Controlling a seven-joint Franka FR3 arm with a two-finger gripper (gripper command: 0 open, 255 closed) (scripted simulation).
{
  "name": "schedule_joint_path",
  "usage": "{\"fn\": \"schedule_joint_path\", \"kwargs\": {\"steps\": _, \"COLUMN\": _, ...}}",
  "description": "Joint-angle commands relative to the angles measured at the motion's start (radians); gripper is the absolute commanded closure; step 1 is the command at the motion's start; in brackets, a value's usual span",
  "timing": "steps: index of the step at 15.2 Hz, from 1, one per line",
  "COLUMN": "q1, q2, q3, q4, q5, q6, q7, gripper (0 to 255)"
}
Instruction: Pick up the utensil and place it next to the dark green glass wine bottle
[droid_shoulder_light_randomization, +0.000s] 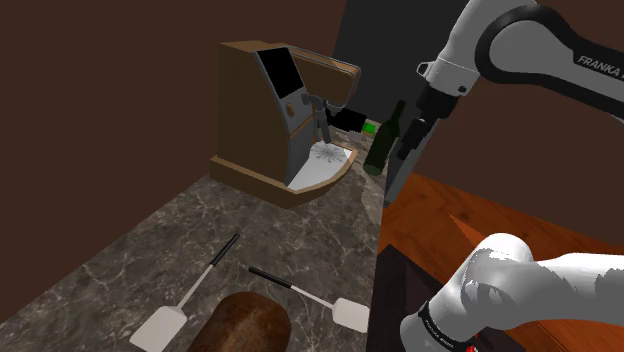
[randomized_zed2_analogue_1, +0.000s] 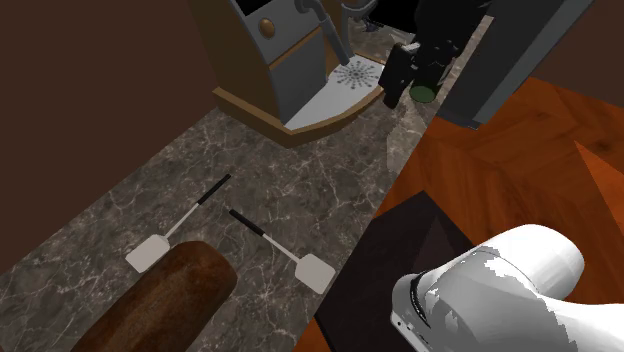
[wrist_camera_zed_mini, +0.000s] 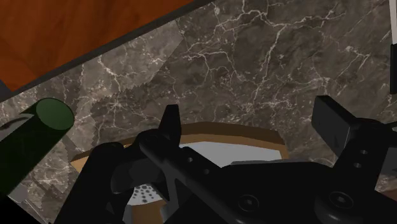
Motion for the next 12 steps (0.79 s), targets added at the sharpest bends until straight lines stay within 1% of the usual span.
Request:
{"fn": "schedule_joint_path", "kwargs": {"steps": 1, "q1": 0.0, "q2": 0.0, "q3": 0.0, "q4": 0.0, "q5": 0.0, "q6": 0.0, "q7": 0.0, "gripper": 0}}
{"fn": "schedule_joint_path", "kwargs": {"steps": 7, "q1": 0.058, "q2": -0.029, "q3": 0.092, "q4": -0.148, "q5": 0.068, "q6": 0.121, "q7": 0.055, "gripper": 0}}
{"fn": "schedule_joint_path", "kwargs": {"steps": 12, "q1": 0.117, "q2": -0.023, "q3": 0.175, "q4": -0.247, "q5": 0.131, "q6": 0.231, "q7": 0.1, "gripper": 0}}
